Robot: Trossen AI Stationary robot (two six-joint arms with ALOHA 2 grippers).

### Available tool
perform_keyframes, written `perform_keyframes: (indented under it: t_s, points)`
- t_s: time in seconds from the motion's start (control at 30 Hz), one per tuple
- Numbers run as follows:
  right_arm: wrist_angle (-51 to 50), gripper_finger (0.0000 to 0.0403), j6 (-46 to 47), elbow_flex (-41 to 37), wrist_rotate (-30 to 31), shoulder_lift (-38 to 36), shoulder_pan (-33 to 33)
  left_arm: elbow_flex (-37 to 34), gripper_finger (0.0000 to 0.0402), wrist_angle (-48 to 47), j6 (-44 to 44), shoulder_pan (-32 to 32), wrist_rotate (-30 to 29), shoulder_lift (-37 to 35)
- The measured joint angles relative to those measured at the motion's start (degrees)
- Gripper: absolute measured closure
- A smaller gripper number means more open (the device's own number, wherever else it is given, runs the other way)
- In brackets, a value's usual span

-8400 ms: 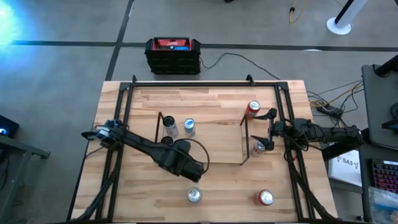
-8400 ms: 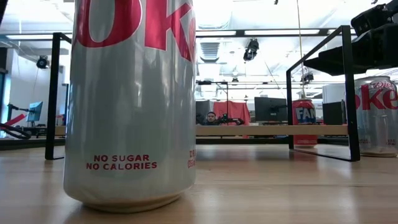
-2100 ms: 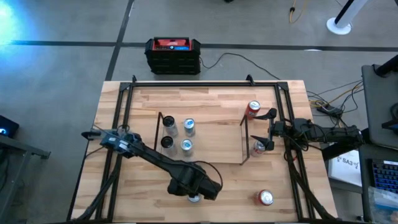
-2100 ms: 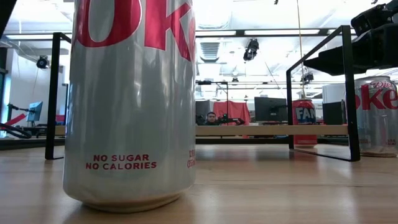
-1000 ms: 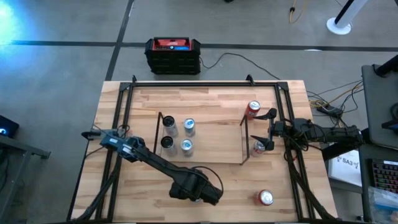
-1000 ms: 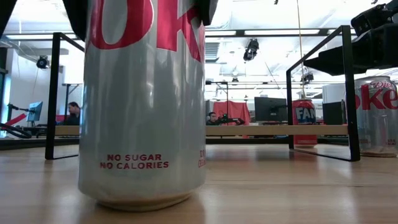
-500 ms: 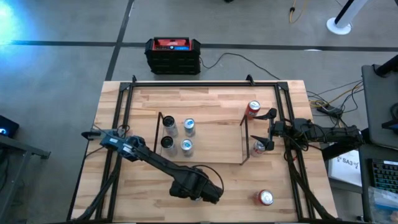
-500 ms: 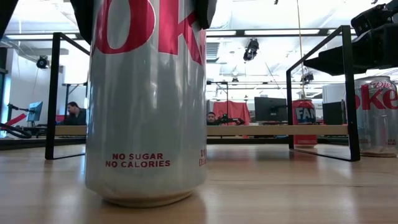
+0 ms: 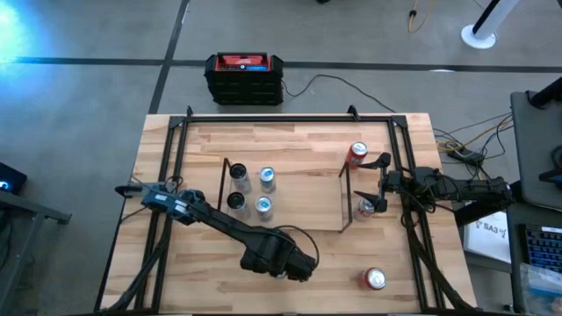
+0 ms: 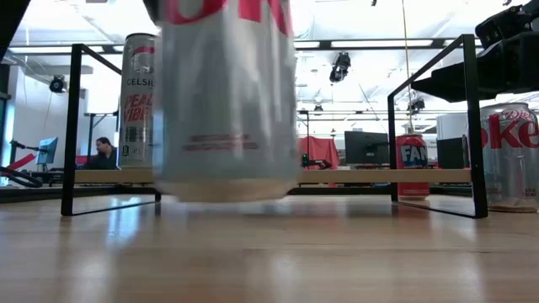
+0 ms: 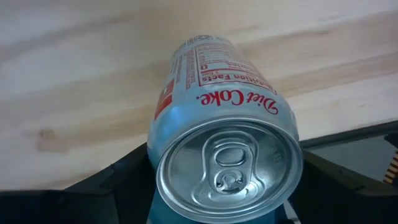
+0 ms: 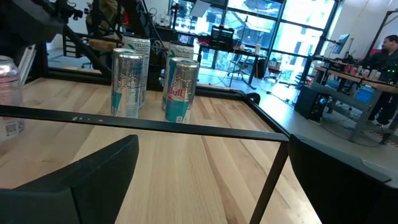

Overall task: Place canned beverage on shelf
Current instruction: Put the bottom red-silver soda can on the shelf

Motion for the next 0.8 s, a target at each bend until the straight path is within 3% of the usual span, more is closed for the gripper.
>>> perform_keyframes:
  t_s: [0.4, 0.8]
  points:
    - [0.0, 0.0005, 0.0, 0.0, 0.0, 0.0, 0.0, -0.1, 0.0121, -0.5, 12.1, 4.2, -0.6, -0.1]
    - [0.0, 0.0005, 0.0, 0.0, 0.0, 0.0, 0.0, 0.0, 0.0121, -0.6, 16.2, 6.9, 2.7, -0.1]
